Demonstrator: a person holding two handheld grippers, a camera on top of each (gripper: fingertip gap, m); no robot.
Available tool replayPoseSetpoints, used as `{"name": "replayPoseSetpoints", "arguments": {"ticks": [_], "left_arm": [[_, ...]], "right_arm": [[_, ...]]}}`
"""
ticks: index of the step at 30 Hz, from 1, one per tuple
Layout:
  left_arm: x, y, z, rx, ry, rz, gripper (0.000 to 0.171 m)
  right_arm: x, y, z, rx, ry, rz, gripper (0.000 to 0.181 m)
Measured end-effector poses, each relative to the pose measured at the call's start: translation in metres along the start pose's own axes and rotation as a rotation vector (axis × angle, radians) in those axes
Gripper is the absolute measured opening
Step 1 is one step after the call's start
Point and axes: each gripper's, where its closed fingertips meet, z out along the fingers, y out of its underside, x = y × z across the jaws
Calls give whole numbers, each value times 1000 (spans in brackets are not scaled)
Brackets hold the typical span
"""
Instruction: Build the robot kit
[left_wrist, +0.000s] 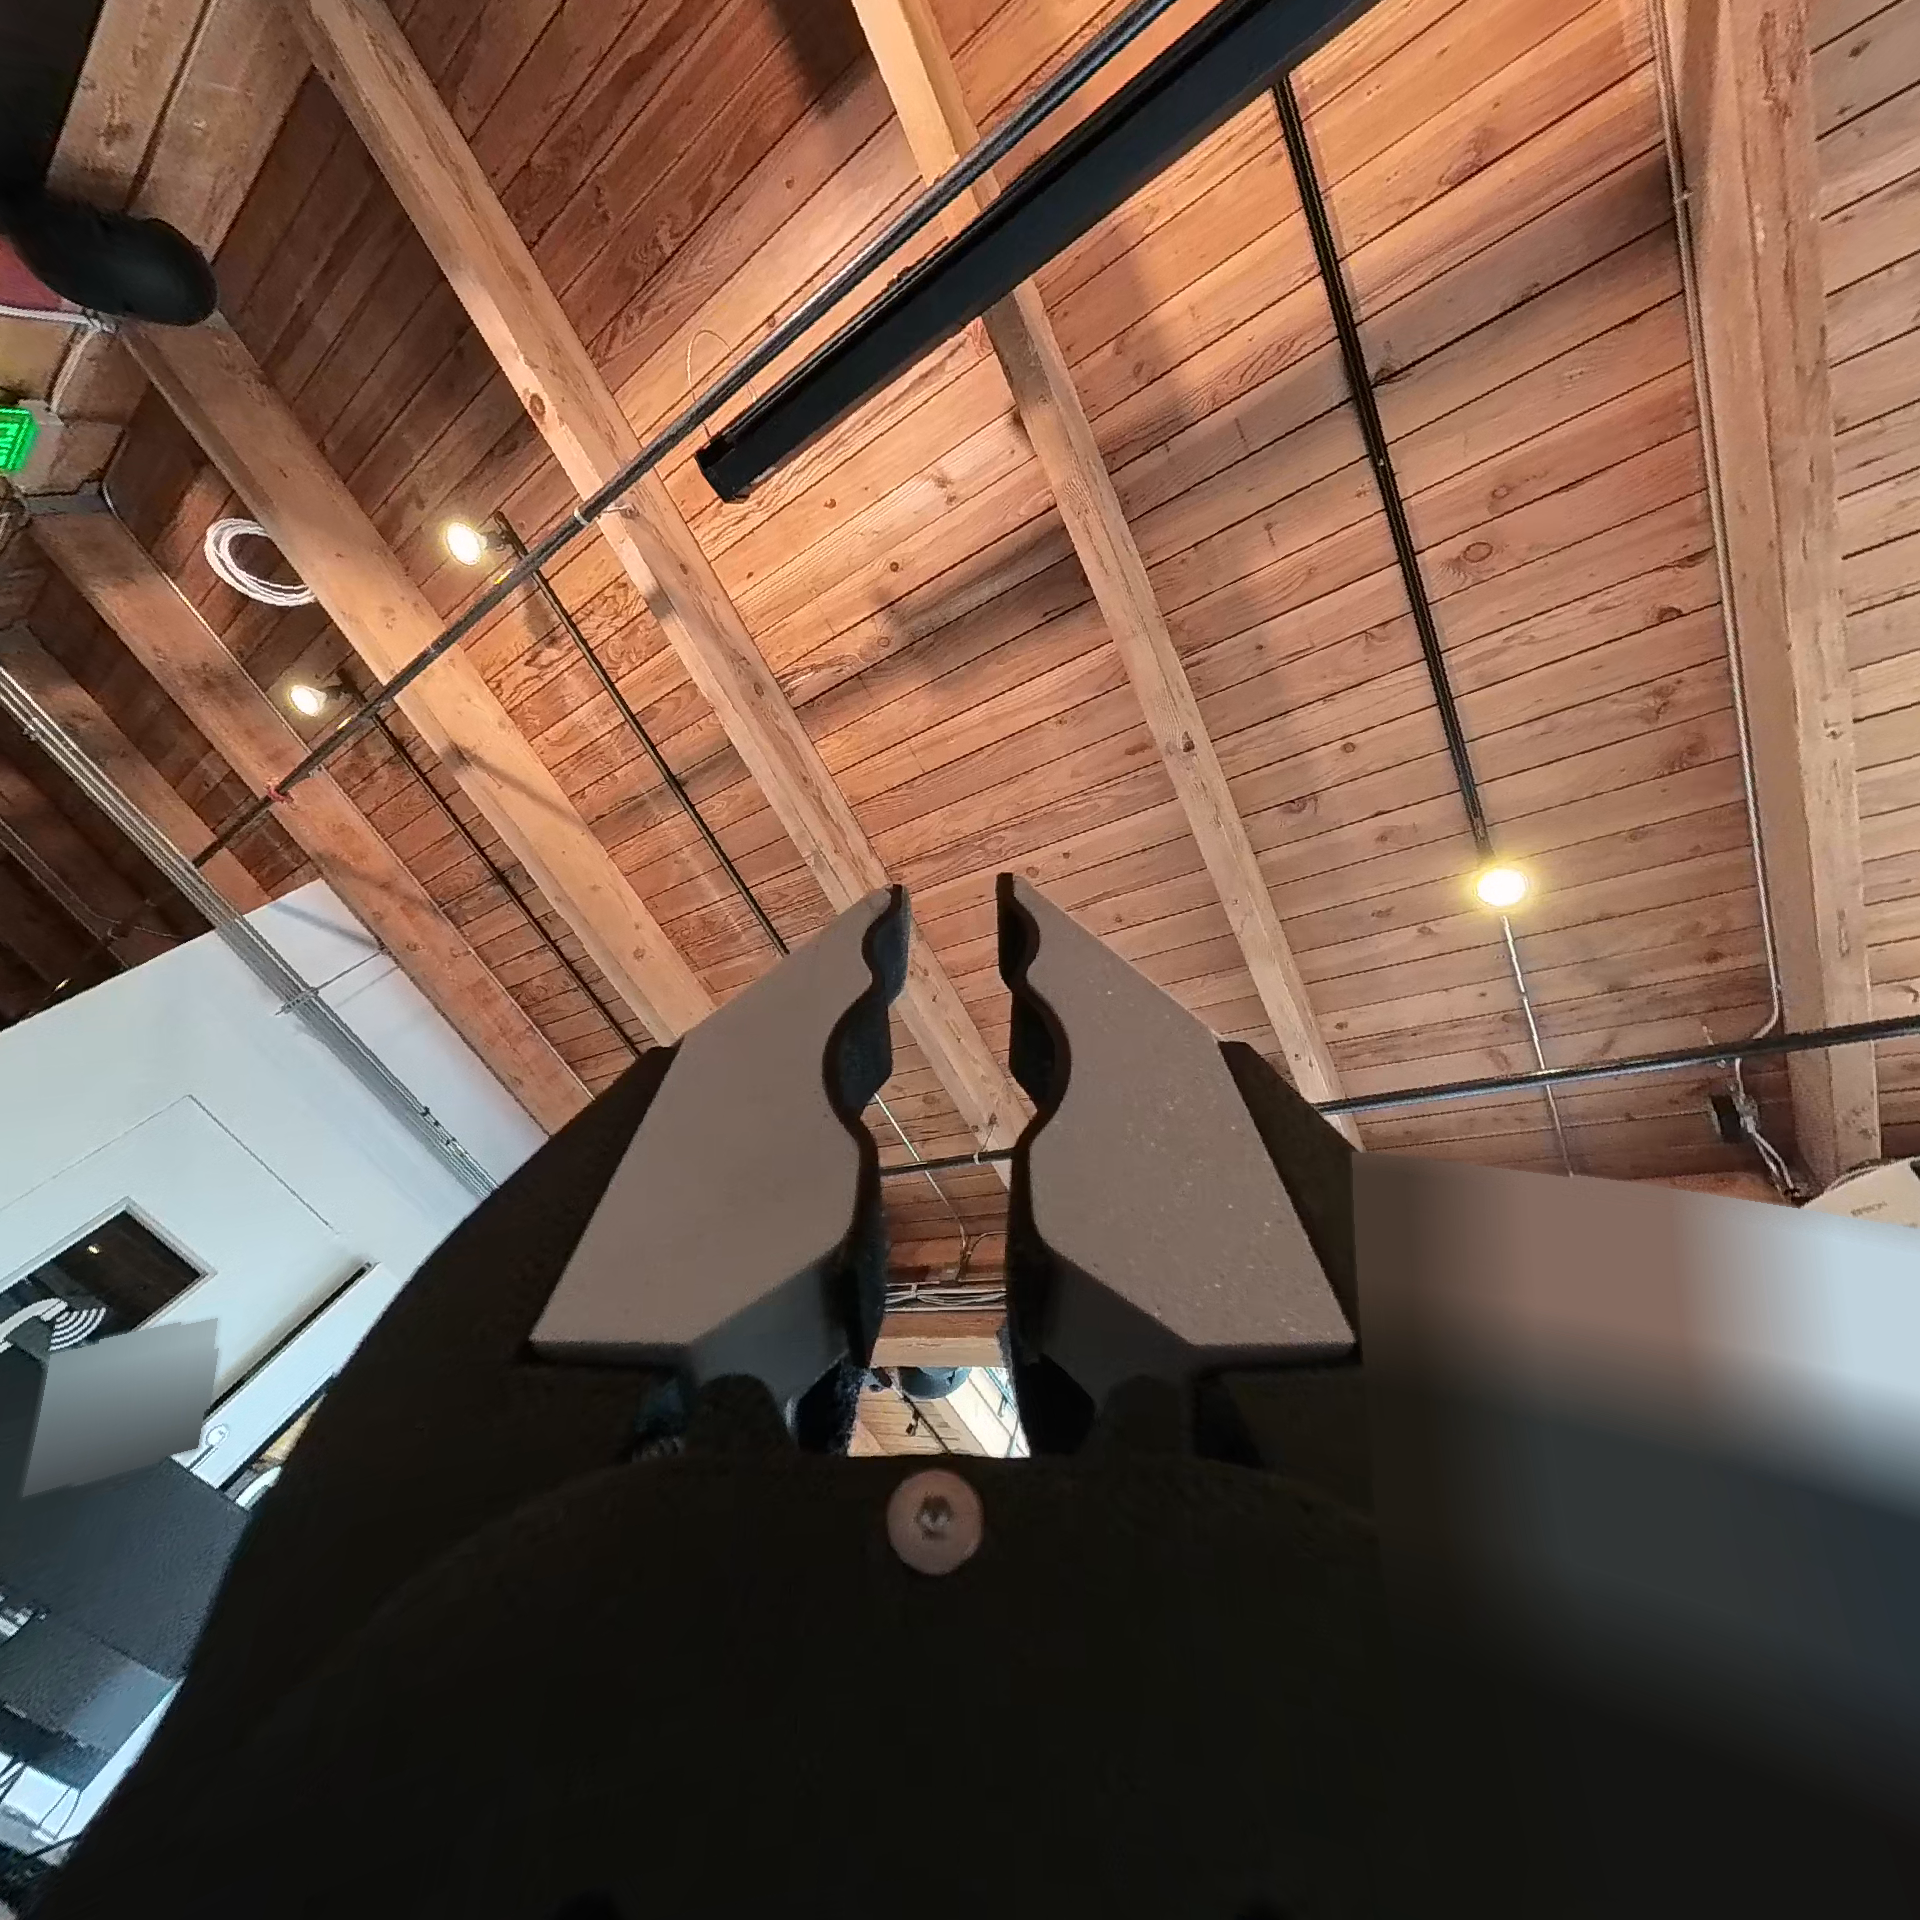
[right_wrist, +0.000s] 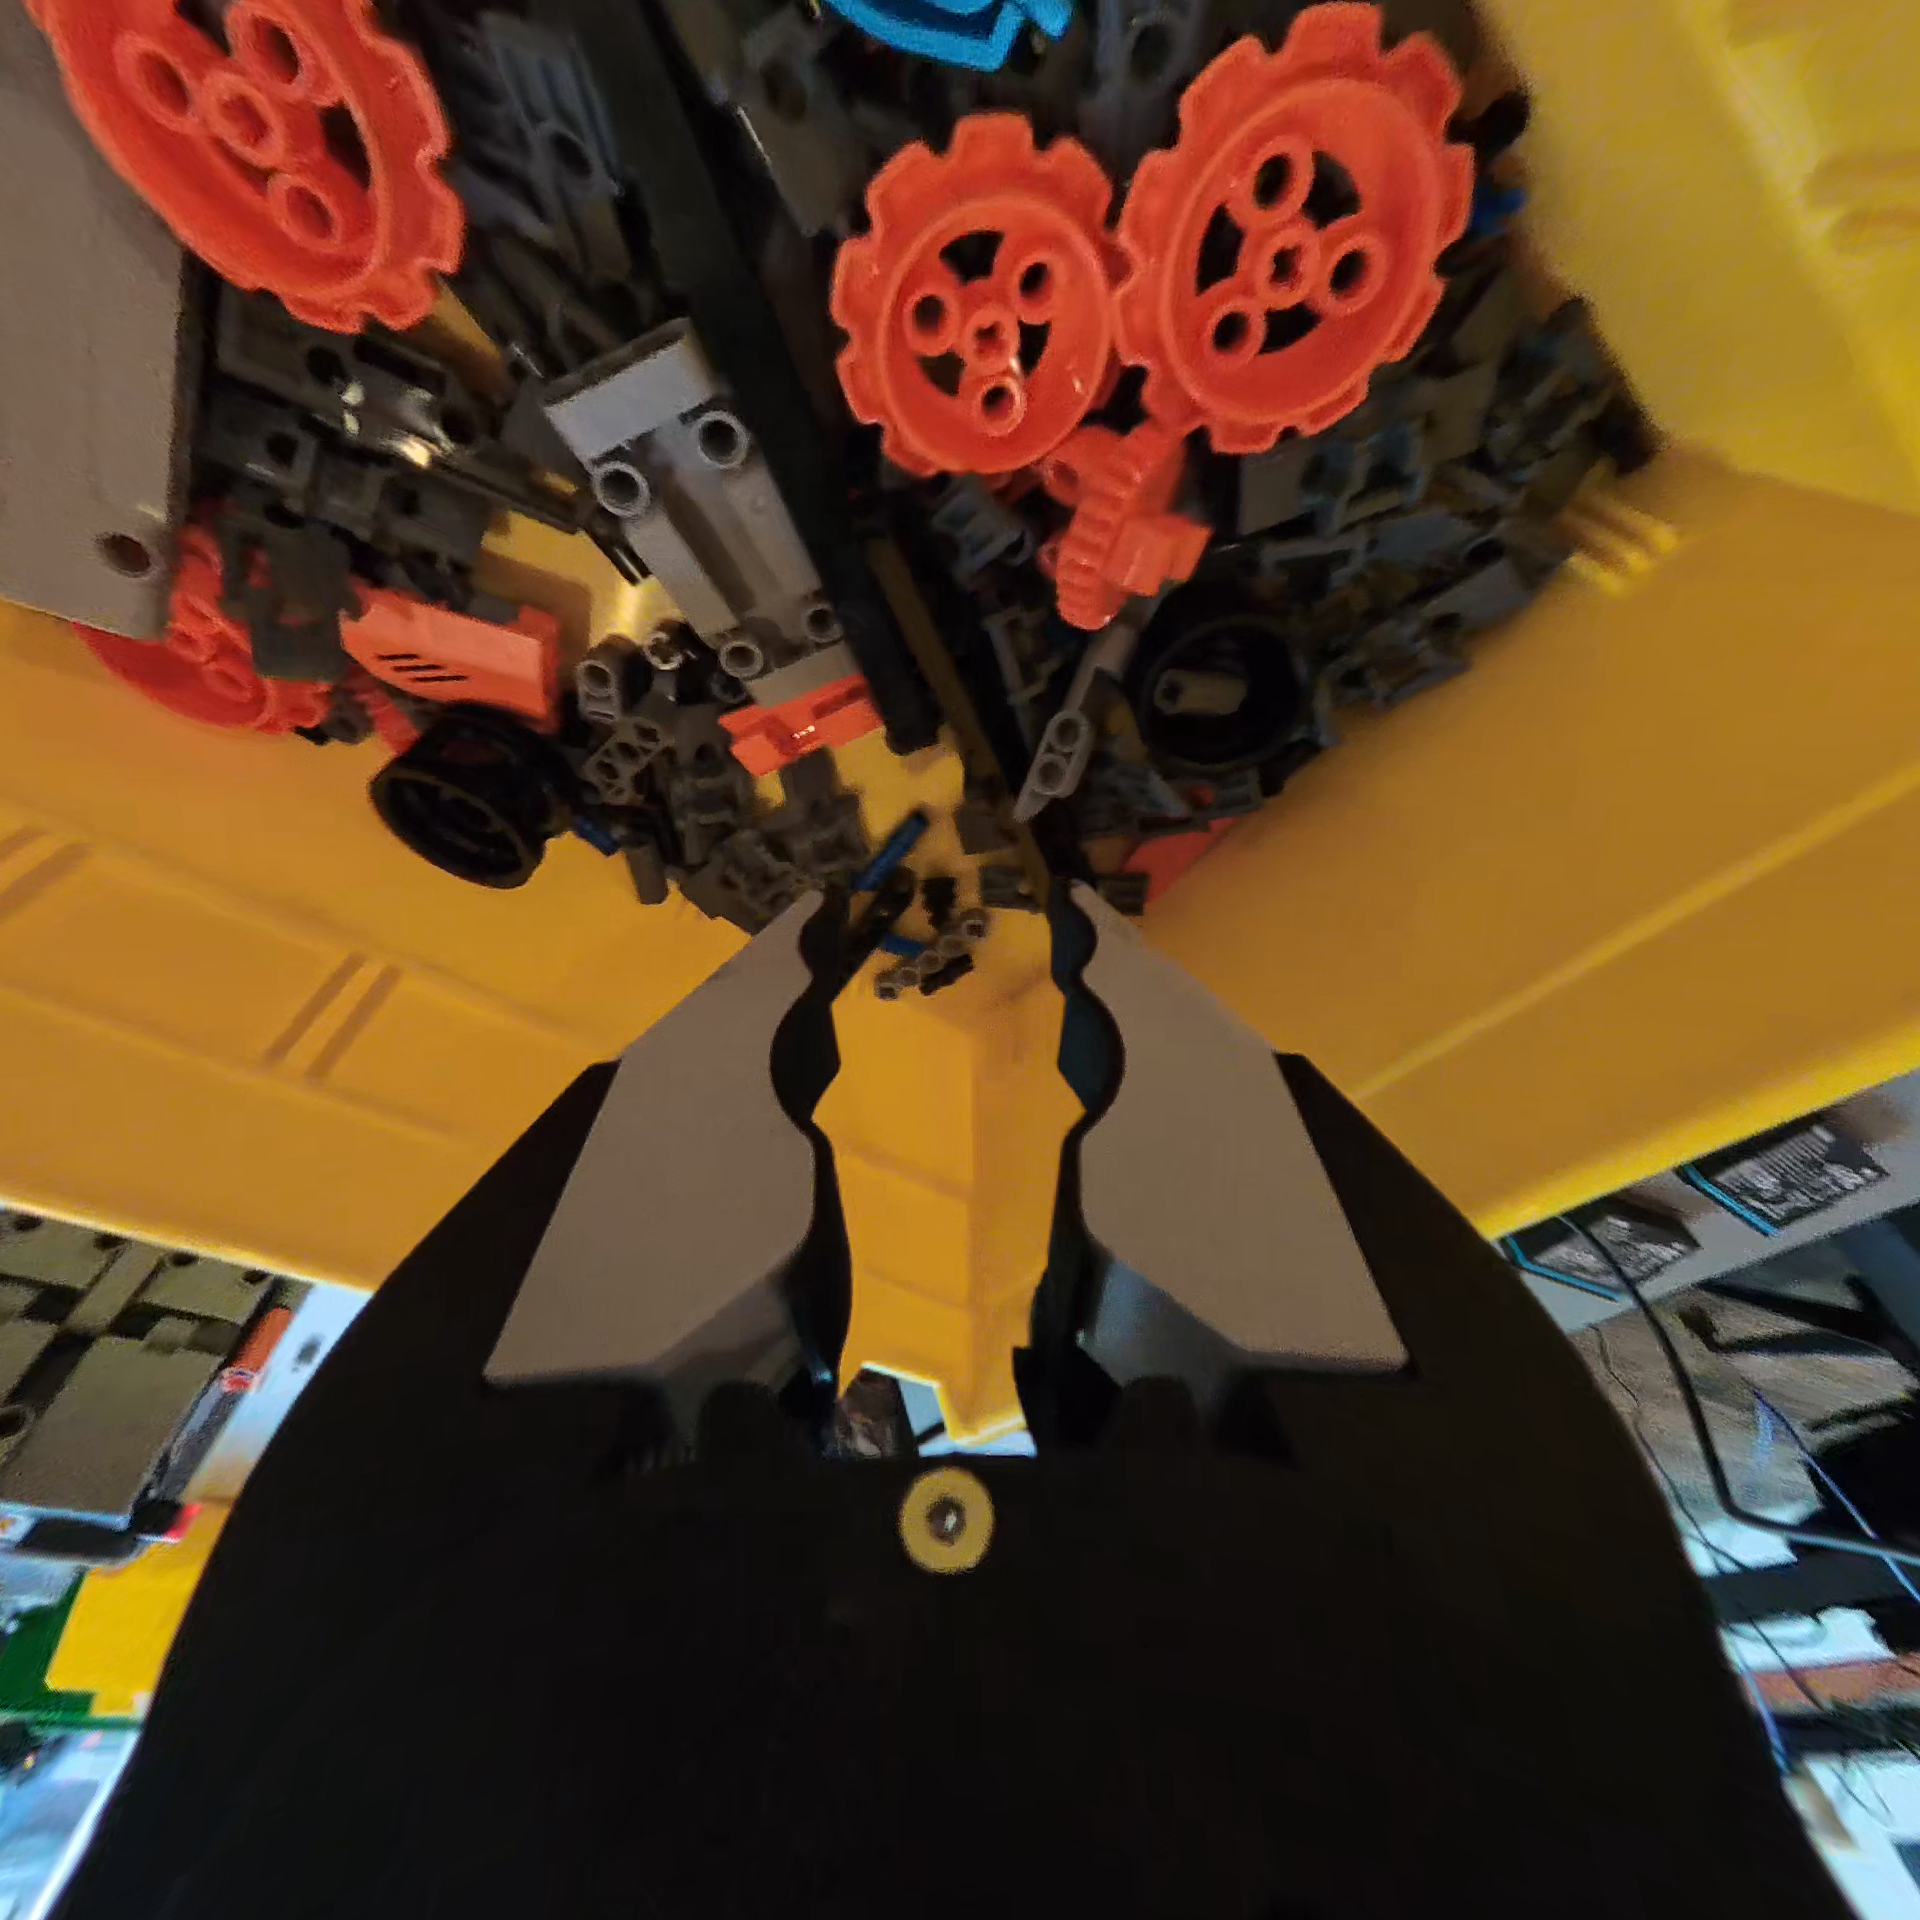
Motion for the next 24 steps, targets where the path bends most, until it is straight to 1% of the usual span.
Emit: {"name": "replayPoseSetpoints", "arguments": {"ticks": [4, 6, 8, 10, 11, 12, 17, 18, 20, 22, 24], "left_arm": [[0, -1, 0, 2, 0, -1, 14], [0, 0, 0, 0, 1, -2, 14], [1, 0, 0, 0, 2, 0, 14], [1, -1, 0, 2, 2, 2, 14], [1, -1, 0, 2, 1, 2, 14], [1, -1, 0, 2, 1, 1, 14], [0, 1, 0, -2, 0, 2, 14], [0, 1, 0, -3, 0, 2, 14], [1, 1, 0, -5, 1, 1, 14], [1, 1, 0, -3, 1, 3, 14], [1, 1, 0, -3, 2, 3, 14]], "right_arm": [[-3, 14, 10, -101, -22, 5, 36], [-7, 20, 16, -131, -51, 19, 45], [-16, 26, 24, -170, -100, 46, 45], [-19, 34, 31, -219, -103, 37, 28], [-16, 38, 33, -250, -79, 17, 11], [-15, 39, 33, -252, -69, -3, 6], [-10, 25, 23, -163, -61, 22, 6], [-10, 22, 20, -147, -68, 22, 9], [-5, 15, 16, -101, -52, 27, 25], [4, 4, 11, -38, -6, 29, 34], [15, -11, 6, 42, 70, -6, 57]]}}
